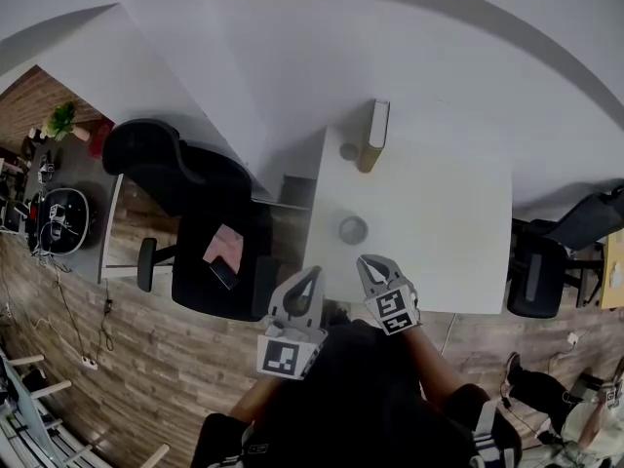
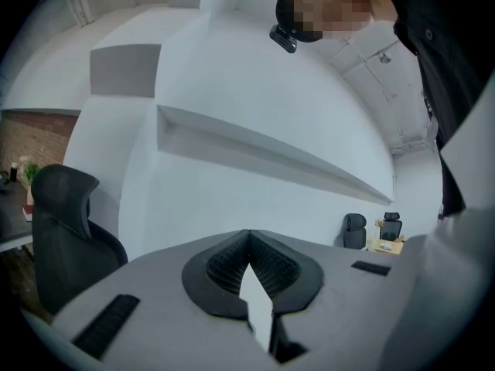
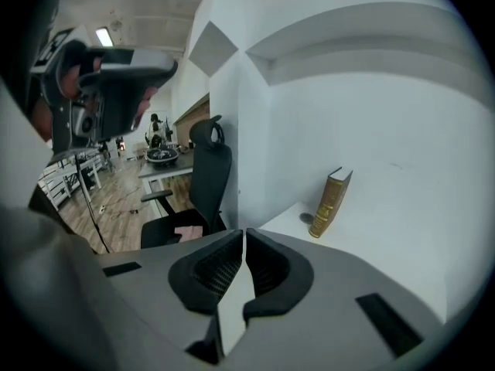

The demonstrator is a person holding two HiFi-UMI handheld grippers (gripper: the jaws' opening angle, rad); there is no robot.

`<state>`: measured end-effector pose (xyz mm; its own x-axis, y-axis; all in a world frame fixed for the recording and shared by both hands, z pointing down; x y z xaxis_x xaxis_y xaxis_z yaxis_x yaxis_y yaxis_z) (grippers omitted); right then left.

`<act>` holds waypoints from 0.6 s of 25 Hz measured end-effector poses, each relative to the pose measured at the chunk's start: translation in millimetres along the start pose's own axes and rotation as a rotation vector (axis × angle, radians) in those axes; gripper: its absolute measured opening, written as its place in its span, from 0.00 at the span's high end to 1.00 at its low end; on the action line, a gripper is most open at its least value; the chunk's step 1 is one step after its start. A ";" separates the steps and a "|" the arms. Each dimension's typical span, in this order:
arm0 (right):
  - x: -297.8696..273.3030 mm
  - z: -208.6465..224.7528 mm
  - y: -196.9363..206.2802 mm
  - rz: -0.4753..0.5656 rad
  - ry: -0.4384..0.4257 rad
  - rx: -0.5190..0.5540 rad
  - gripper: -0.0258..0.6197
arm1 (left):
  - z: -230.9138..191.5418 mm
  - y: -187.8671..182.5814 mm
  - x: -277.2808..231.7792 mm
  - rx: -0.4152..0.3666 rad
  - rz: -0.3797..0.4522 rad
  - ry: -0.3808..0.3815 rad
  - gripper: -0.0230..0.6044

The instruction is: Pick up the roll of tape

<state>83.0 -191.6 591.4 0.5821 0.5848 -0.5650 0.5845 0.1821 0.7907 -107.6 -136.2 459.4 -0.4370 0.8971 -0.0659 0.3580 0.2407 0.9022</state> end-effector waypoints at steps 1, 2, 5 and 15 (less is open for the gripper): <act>-8.6 0.0 3.9 -0.033 -0.017 0.020 0.91 | -3.8 -0.9 -3.2 0.003 -0.002 0.003 0.94; -17.1 0.0 7.9 -0.068 -0.036 0.040 0.90 | -7.2 -2.0 -6.3 0.005 -0.004 0.007 0.94; -41.7 -0.8 20.5 -0.160 -0.089 0.114 0.88 | -16.1 -4.1 -13.5 0.013 -0.017 0.018 0.94; -106.6 -7.1 64.5 -0.430 -0.224 0.447 0.87 | -39.3 -5.7 -27.6 0.039 -0.051 0.029 0.94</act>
<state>54.6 -236.5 704.3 0.3200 0.3455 -0.8822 0.9414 -0.0116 0.3370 -130.0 -176.9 472.9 -0.4792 0.8721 -0.0986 0.3659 0.3006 0.8808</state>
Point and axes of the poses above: the fingertips, and each gripper's own axes: x backward along the fingers, z to its right, y out of its underside, the point moved 10 cm from there along x, backward along the fingers, and after that the axes turned 13 degrees about x, right-handed, at the moved point
